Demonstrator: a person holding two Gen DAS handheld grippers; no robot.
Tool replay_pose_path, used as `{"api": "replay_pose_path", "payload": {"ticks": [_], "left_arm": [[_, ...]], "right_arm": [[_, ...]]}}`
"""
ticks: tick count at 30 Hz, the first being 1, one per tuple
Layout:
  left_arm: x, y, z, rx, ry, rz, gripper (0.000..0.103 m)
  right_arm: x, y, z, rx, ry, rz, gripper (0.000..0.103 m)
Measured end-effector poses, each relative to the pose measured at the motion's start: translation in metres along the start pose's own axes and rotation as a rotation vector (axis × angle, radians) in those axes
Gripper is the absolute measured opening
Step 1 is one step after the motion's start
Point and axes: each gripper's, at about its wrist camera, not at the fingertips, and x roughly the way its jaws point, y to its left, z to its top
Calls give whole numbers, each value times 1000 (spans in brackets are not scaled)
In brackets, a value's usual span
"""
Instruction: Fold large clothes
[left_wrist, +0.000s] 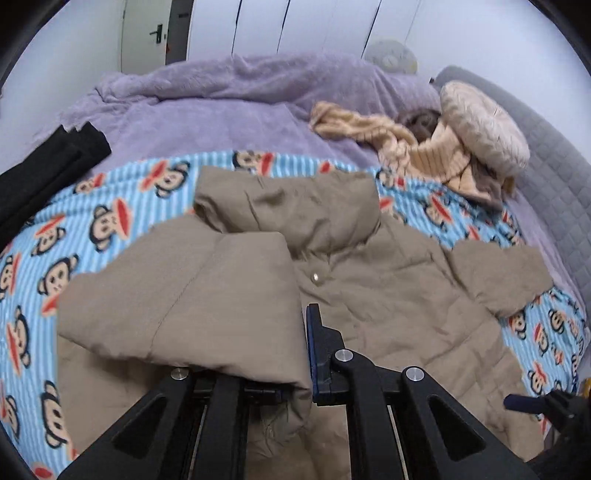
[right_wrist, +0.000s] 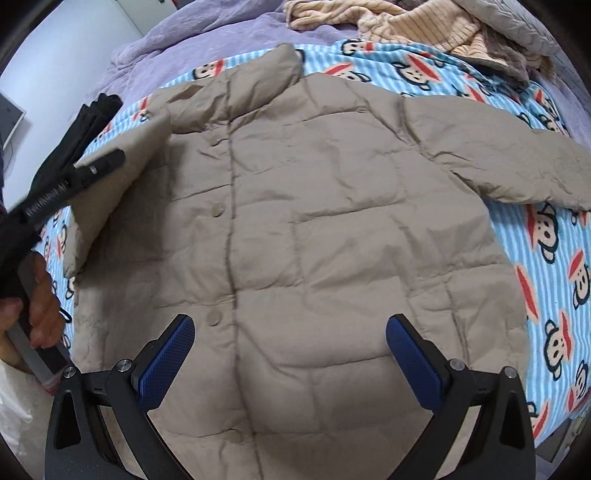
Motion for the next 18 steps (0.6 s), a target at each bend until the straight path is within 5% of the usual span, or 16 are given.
{"api": "replay_pose_path", "payload": {"ticks": [4, 10, 13, 18], "left_arm": [[41, -16, -30, 34, 89, 83, 11], [30, -10, -47, 71, 83, 95, 15], [15, -1, -49, 61, 49, 111, 90], [-20, 26, -50, 18, -8, 161, 91]], "right_arm": [[10, -34, 11, 45, -7, -14, 103], [30, -42, 26, 48, -24, -2, 103], [33, -27, 38, 17, -50, 25, 103], [26, 17, 56, -95, -101, 57, 103]]}}
